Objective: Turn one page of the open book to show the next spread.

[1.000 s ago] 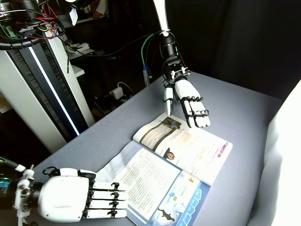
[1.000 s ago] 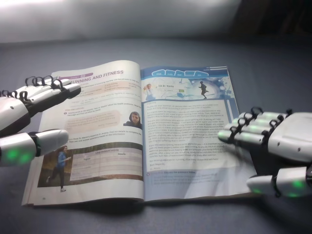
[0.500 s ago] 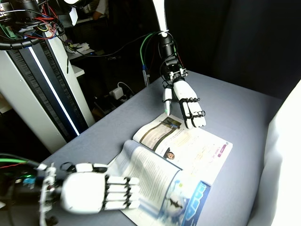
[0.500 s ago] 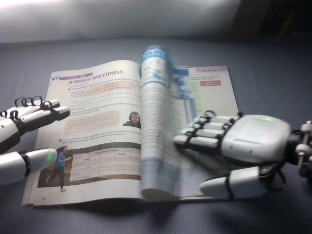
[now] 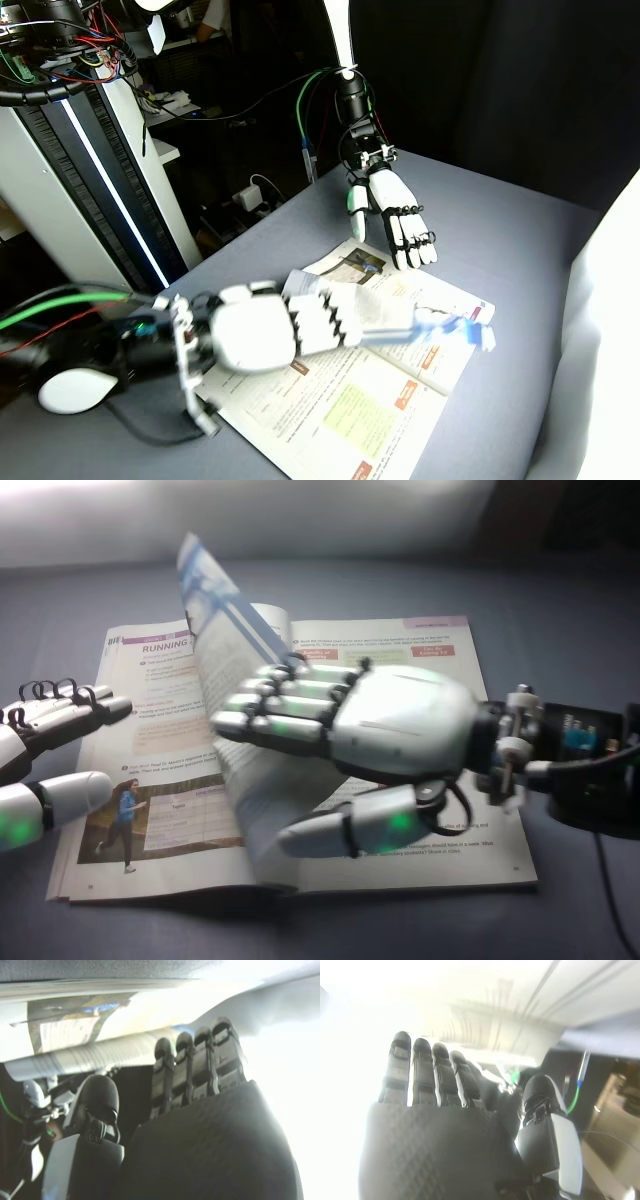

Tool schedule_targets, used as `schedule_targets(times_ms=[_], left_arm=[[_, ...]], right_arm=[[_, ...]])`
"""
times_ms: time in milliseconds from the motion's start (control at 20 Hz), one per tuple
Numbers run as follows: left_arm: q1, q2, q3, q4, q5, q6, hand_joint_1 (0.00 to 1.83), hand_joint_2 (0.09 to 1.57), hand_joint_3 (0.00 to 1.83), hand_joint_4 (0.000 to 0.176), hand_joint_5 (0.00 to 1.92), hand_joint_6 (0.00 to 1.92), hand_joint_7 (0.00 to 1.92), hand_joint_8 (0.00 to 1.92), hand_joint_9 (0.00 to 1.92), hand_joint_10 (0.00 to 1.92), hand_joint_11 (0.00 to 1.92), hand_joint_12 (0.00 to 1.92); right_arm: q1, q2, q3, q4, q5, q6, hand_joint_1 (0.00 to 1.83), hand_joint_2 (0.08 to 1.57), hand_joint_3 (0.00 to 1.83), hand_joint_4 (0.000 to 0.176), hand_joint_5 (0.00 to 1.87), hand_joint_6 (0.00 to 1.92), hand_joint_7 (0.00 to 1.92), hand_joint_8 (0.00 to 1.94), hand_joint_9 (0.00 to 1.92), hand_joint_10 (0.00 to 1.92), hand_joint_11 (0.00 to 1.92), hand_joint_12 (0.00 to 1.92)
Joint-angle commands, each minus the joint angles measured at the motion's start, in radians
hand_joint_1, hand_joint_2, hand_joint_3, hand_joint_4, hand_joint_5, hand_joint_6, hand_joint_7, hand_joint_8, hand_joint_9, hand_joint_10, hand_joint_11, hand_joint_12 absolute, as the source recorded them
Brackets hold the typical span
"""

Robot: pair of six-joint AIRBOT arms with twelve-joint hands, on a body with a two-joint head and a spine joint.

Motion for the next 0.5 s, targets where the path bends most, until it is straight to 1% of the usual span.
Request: schedule_targets(times_ms=[0, 50, 100, 150, 200, 250, 350, 450], left_arm=[[0.0, -0.023, 0.003, -0.013, -0.075, -0.014, 0.02, 1.45, 0.0, 0.0, 0.0, 0.0, 0.0, 0.0, 0.0, 0.0, 0.0, 0.0], [0.0, -0.024, 0.005, -0.014, -0.08, -0.014, 0.23, 1.46, 0.0, 0.0, 0.13, 0.05, 0.03, 0.01, 0.0, 0.0, 0.0, 0.0], [-0.001, -0.025, 0.006, -0.015, -0.082, -0.014, 0.04, 1.34, 0.0, 0.0, 0.21, 0.01, 0.17, 0.02, 0.23, 0.02, 0.04, 0.58], [-0.001, -0.027, 0.008, -0.016, -0.084, -0.014, 0.0, 1.18, 0.0, 0.0, 0.39, 0.05, 0.45, 0.07, 0.56, 0.14, 0.19, 1.35], [-0.001, -0.028, 0.01, -0.017, -0.085, -0.015, 0.0, 1.18, 0.0, 0.0, 0.39, 0.05, 0.45, 0.07, 0.56, 0.14, 0.19, 1.35], [-0.001, -0.028, 0.012, -0.021, -0.087, -0.015, 0.0, 1.19, 0.0, 0.0, 0.41, 0.04, 0.47, 0.05, 0.58, 0.15, 0.18, 1.42], [-0.001, -0.028, 0.014, -0.027, -0.091, -0.015, 0.0, 1.19, 0.0, 0.0, 0.41, 0.04, 0.47, 0.05, 0.58, 0.15, 0.18, 1.42], [-0.001, -0.029, 0.015, -0.034, -0.099, -0.015, 0.0, 1.2, 0.0, 0.0, 0.41, 0.04, 0.47, 0.05, 0.58, 0.15, 0.18, 1.42]], right_arm=[[0.027, -0.007, 0.003, 0.003, 0.139, 0.02, 0.0, 1.2, 0.0, 0.0, 0.0, 0.0, 0.0, 0.0, 0.0, 0.0, 0.0, 0.0], [0.044, -0.02, 0.003, -0.021, 0.164, 0.034, 0.0, 1.2, 0.0, 0.0, 0.0, 0.0, 0.0, 0.0, 0.0, 0.0, 0.0, 0.0], [0.051, -0.027, 0.003, -0.032, 0.185, 0.044, 0.0, 1.19, 0.0, 0.0, 0.0, 0.0, 0.0, 0.0, 0.0, 0.0, 0.0, 0.0], [0.059, -0.034, 0.001, -0.052, 0.228, 0.072, 0.0, 1.18, 0.0, 0.0, 0.0, 0.0, 0.0, 0.0, 0.0, 0.0, 0.0, 0.0], [0.065, -0.034, -0.002, -0.067, 0.254, 0.089, 0.0, 1.18, 0.0, 0.0, 0.0, 0.0, 0.0, 0.0, 0.0, 0.0, 0.0, 0.0], [0.079, -0.034, -0.011, -0.097, 0.297, 0.117, 0.0, 1.2, 0.0, 0.0, 0.0, 0.0, 0.0, 0.0, 0.0, 0.0, 0.0, 0.0], [0.097, -0.033, -0.031, -0.125, 0.345, 0.129, 0.0, 1.18, 0.0, 0.0, 0.0, 0.0, 0.0, 0.0, 0.0, 0.0, 0.0, 0.0], [0.117, -0.016, -0.057, -0.15, 0.401, 0.133, 0.0, 1.18, 0.0, 0.003, 0.0, 0.0, 0.0, 0.0, 0.0, 0.0, 0.0, 0.0]])
